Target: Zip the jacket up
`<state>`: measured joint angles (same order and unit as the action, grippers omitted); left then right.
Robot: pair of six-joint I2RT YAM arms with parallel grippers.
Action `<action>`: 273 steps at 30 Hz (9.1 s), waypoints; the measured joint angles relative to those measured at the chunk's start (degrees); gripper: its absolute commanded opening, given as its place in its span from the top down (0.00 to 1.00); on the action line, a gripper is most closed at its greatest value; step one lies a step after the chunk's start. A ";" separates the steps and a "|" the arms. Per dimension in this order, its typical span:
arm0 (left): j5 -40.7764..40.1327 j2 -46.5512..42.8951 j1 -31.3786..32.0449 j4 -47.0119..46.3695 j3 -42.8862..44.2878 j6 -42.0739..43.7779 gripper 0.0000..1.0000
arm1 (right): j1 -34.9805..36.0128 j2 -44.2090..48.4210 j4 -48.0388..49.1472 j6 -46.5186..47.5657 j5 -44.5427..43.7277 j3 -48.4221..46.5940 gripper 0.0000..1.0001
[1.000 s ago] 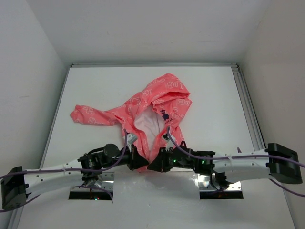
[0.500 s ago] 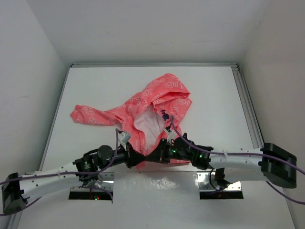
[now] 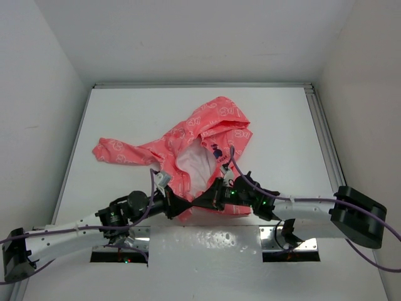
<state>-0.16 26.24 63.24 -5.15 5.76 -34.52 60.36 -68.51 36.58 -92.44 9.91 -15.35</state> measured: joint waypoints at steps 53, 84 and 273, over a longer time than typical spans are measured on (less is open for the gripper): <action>12.79 23.19 6.95 -3.80 2.71 5.57 1.00 | 5.86 13.99 -46.60 38.73 0.74 -13.25 1.00; -30.42 14.16 -2.34 19.17 22.36 -6.86 0.69 | 7.61 21.11 -50.93 39.93 -39.65 -5.62 0.73; 7.10 -15.41 -31.61 13.77 -3.74 -24.83 0.52 | -2.14 -22.12 -17.33 52.13 -20.39 -30.58 1.00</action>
<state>6.94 10.83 31.64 8.62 2.02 -59.35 58.22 -90.63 19.25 -40.32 -10.48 -45.93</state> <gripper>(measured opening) 0.470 0.003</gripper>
